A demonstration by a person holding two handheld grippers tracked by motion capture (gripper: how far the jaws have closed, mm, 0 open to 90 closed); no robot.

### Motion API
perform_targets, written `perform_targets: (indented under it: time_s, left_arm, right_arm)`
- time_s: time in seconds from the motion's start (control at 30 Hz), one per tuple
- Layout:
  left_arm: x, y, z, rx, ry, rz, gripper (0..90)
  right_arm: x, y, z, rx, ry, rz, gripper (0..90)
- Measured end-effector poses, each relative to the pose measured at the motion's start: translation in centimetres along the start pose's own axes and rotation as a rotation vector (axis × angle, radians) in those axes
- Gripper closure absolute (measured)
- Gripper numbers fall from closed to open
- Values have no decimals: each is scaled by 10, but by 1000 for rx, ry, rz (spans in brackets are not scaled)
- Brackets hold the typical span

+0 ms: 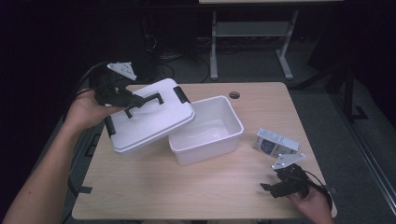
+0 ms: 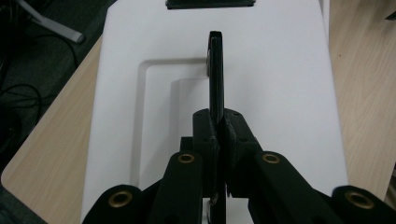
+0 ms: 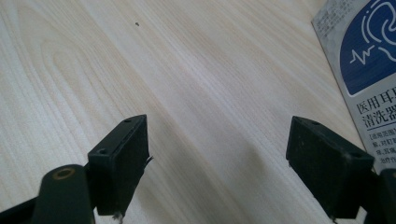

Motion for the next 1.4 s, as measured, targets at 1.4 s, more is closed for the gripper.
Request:
perform_targets:
  time_s: [1.4]
  left_arm:
    - [20,-109,-3,-8,45,-143,847]
  right_arm:
    - [-1,-1,2,12,-5,8,206]
Point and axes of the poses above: each handheld gripper's, and its own axes: z roughly forward along the jaws, y roughly out of its top, x roughly to its left, the point moved 6 cm from there along z, roughly forward along the jaws, and after that the axes turned 7 degrees about x, right-handed, at the moved point
